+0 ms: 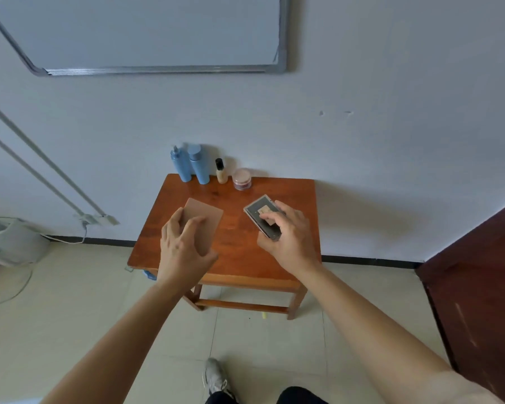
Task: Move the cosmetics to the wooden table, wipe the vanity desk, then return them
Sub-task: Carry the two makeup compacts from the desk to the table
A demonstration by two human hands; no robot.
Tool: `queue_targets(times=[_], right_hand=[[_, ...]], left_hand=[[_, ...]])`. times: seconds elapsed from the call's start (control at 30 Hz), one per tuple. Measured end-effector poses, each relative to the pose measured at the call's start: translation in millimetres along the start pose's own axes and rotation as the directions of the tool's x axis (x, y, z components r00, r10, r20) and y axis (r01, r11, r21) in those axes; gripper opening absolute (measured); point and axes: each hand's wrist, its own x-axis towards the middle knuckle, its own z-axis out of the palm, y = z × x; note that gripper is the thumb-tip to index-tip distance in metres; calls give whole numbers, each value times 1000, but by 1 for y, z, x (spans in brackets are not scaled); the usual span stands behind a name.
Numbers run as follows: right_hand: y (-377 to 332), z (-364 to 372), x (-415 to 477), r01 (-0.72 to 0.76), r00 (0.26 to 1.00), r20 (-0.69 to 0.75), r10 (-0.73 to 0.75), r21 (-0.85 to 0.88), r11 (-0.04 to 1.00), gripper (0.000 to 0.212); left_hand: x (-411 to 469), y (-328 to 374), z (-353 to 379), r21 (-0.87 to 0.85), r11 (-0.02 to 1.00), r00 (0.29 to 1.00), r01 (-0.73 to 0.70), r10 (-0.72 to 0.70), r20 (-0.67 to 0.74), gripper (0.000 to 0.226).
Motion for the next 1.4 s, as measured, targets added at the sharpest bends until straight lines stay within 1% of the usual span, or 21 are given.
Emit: queue_targets(times=[0.13, 0.27, 0.4, 0.5, 0.6, 0.73, 0.83, 0.9, 1.0, 1.07, 1.13, 1.2, 1.27, 1.33, 1.4], right_hand=[[8, 52, 42, -43, 996, 73, 44, -13, 999, 45], [7, 100, 84, -154, 980, 113, 162, -74, 985, 45], [4, 139, 121, -297, 931, 184, 316, -124, 947, 47], [8, 170, 139, -340, 899, 235, 369, -154, 928, 46], [14, 199, 152, -374, 870, 276, 408, -171, 912, 44], [30, 239, 176, -338, 850, 348, 394, -213, 917, 43], [40, 262, 195, -276, 855, 394, 339, -207, 938, 45], [49, 275, 208, -196, 852, 446, 274, -214, 957, 48], [63, 284, 221, -51, 839, 513, 179, -255, 966, 48], [71, 287, 224, 46, 838, 527, 141, -327, 944, 48], [73, 289, 223, 94, 836, 530, 144, -396, 913, 49], [70, 290, 220, 79, 835, 522, 175, -428, 900, 56], [63, 286, 216, 13, 849, 484, 212, -420, 907, 61], [56, 274, 213, -55, 861, 452, 235, -376, 925, 55], [48, 256, 213, -79, 893, 393, 222, -350, 934, 42]], left_hand=[[63, -45, 20, -18, 999, 998, 38, -37, 44, 70], [133, -94, 39, -49, 995, 986, 85, -77, 150, 70], [193, -137, 54, -39, 990, 955, 132, -117, 272, 71], [226, -164, 69, -34, 987, 935, 159, -140, 327, 70], [245, -185, 88, -34, 975, 916, 217, -192, 353, 69], [263, -205, 113, -49, 965, 906, 257, -222, 360, 65], [272, -213, 127, -53, 961, 901, 271, -234, 365, 63], [278, -218, 135, -43, 963, 899, 267, -233, 370, 62], [283, -221, 144, -7, 977, 906, 214, -196, 377, 58], [284, -222, 148, 7, 983, 908, 181, -170, 384, 55], [283, -224, 150, 20, 988, 903, 154, -148, 404, 52], [282, -224, 149, 24, 989, 883, 147, -142, 447, 51], [282, -224, 143, 41, 987, 868, 154, -155, 472, 53], [281, -221, 134, 93, 989, 886, 114, -143, 441, 52], [280, -215, 118, 161, 987, 919, 18, -80, 386, 53]])
